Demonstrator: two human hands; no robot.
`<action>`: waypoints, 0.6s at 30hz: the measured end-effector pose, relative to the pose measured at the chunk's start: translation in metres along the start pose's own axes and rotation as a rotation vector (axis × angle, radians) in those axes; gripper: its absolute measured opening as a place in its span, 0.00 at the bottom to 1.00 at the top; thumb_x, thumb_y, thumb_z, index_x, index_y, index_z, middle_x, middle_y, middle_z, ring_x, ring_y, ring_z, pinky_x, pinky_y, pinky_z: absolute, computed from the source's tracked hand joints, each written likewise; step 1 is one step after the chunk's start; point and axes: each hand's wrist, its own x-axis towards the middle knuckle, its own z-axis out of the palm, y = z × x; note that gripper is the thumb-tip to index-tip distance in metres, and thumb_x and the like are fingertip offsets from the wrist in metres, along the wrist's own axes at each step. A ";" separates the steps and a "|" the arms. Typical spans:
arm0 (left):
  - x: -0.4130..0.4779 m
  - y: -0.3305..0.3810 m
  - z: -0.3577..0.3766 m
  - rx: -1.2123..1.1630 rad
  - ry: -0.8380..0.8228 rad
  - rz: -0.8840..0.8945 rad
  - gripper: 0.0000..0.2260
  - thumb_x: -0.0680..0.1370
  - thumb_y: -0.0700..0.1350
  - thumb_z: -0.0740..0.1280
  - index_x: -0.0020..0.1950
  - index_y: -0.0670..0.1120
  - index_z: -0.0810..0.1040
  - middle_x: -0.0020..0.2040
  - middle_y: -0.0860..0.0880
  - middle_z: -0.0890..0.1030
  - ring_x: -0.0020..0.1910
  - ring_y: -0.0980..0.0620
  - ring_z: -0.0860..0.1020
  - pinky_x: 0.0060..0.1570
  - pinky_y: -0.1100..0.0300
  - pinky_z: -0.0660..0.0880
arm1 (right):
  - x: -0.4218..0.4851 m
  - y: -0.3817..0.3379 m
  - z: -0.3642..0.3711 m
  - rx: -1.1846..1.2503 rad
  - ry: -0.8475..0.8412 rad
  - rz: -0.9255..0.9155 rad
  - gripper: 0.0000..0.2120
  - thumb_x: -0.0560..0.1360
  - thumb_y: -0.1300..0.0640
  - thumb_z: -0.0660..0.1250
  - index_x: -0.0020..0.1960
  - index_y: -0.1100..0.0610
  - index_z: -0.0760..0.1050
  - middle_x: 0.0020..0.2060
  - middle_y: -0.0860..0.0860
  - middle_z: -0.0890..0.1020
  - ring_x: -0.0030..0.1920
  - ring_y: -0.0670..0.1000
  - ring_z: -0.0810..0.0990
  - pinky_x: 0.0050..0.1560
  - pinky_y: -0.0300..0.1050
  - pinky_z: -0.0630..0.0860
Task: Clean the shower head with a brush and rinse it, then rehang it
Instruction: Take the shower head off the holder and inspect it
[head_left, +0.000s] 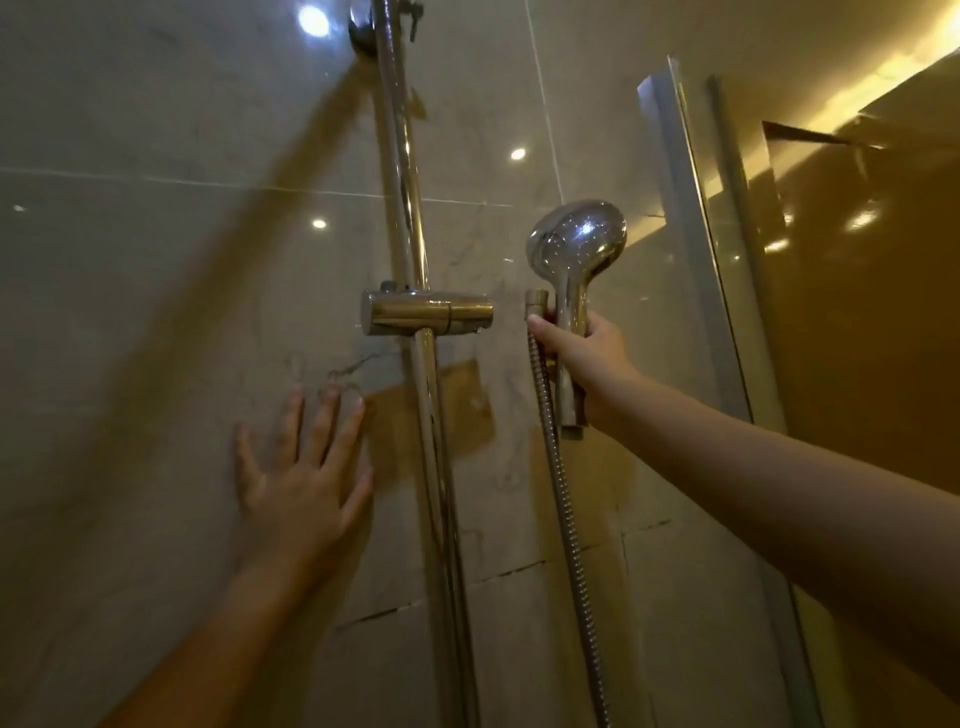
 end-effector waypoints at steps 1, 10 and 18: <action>0.001 -0.001 0.002 0.007 0.027 0.006 0.28 0.78 0.56 0.48 0.77 0.52 0.48 0.78 0.48 0.52 0.76 0.48 0.48 0.68 0.33 0.47 | 0.010 0.000 0.006 -0.011 0.002 -0.011 0.08 0.75 0.57 0.69 0.53 0.55 0.76 0.45 0.52 0.82 0.46 0.50 0.82 0.43 0.42 0.80; 0.001 -0.001 0.003 0.036 0.054 0.019 0.28 0.78 0.57 0.48 0.77 0.52 0.50 0.78 0.48 0.53 0.77 0.47 0.48 0.69 0.37 0.43 | 0.052 -0.006 0.045 -0.074 -0.053 0.035 0.21 0.74 0.53 0.70 0.64 0.60 0.71 0.45 0.52 0.80 0.46 0.51 0.82 0.39 0.42 0.77; 0.000 -0.002 0.002 0.055 0.038 0.009 0.28 0.78 0.58 0.48 0.77 0.53 0.50 0.78 0.49 0.52 0.77 0.47 0.48 0.70 0.36 0.44 | 0.053 -0.027 0.052 -0.197 -0.198 0.051 0.13 0.75 0.52 0.68 0.56 0.59 0.76 0.49 0.54 0.81 0.48 0.51 0.81 0.49 0.43 0.78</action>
